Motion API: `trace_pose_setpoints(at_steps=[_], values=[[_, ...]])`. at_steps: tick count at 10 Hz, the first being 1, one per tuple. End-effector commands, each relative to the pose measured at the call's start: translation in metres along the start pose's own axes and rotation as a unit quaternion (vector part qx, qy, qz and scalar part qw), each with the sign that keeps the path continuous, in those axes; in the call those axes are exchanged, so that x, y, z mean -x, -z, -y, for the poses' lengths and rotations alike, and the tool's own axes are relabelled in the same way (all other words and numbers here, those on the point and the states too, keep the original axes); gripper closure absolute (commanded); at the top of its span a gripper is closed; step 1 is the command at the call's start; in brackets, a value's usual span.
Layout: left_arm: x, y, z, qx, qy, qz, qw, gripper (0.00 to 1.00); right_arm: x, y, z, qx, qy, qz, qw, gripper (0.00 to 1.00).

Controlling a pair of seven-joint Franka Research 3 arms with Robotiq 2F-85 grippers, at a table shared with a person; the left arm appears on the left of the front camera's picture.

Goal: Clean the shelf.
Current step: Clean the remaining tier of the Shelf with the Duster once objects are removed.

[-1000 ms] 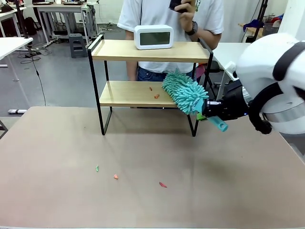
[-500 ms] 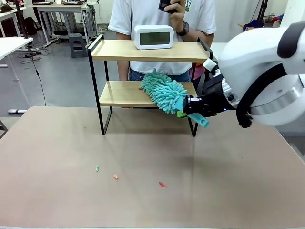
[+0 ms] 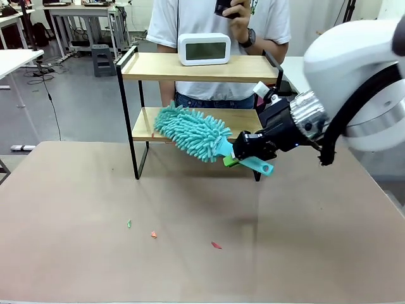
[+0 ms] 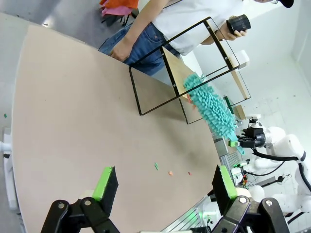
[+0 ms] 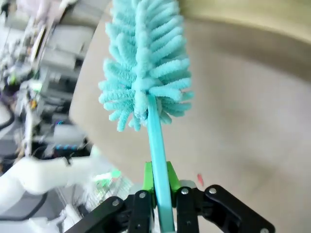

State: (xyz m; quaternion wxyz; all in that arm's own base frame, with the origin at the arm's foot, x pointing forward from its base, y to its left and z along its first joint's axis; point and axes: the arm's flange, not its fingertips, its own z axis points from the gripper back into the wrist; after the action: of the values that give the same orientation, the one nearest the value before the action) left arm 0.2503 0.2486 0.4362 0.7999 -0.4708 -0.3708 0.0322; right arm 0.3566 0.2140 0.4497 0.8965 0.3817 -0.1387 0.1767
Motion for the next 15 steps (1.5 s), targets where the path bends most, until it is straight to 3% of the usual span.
trace_pose_setpoints(at_steps=[1,4,6,8,9,11,13,14,15], values=[[0.0,0.001,0.001,0.007,0.01,0.007,1.0,0.0,0.007,-0.034,0.007,-0.057,-0.039,-0.055,0.996,0.88],[0.0,0.001,0.001,0.007,0.01,0.007,1.0,0.0,0.033,-0.077,0.023,-0.147,-0.051,-0.142,0.978,0.88],[0.0,0.001,0.001,0.007,0.01,0.007,1.0,0.0,0.042,-0.101,0.035,-0.191,-0.032,-0.128,0.973,0.88],[0.0,0.001,0.001,0.007,0.01,0.007,1.0,0.0,0.073,-0.157,0.037,-0.24,-0.025,-0.128,0.962,0.88],[0.0,0.001,0.001,0.007,0.01,0.007,1.0,0.0,0.101,-0.201,0.041,-0.248,-0.025,-0.1,0.963,0.88],[0.0,0.001,0.001,0.007,0.01,0.007,1.0,0.0,0.184,-0.291,0.071,-0.204,0.022,0.009,0.979,0.88],[0.0,0.001,0.001,0.007,0.01,0.007,1.0,0.0,0.243,-0.316,0.103,-0.174,0.096,0.098,0.975,0.88],[0.0,0.001,0.001,0.007,0.01,0.007,1.0,0.0,0.246,-0.305,0.113,-0.177,0.107,0.105,0.973,0.88],[0.0,0.001,0.001,0.007,0.01,0.007,1.0,0.0,0.23,-0.325,0.085,-0.181,0.055,0.06,0.98,0.88]])
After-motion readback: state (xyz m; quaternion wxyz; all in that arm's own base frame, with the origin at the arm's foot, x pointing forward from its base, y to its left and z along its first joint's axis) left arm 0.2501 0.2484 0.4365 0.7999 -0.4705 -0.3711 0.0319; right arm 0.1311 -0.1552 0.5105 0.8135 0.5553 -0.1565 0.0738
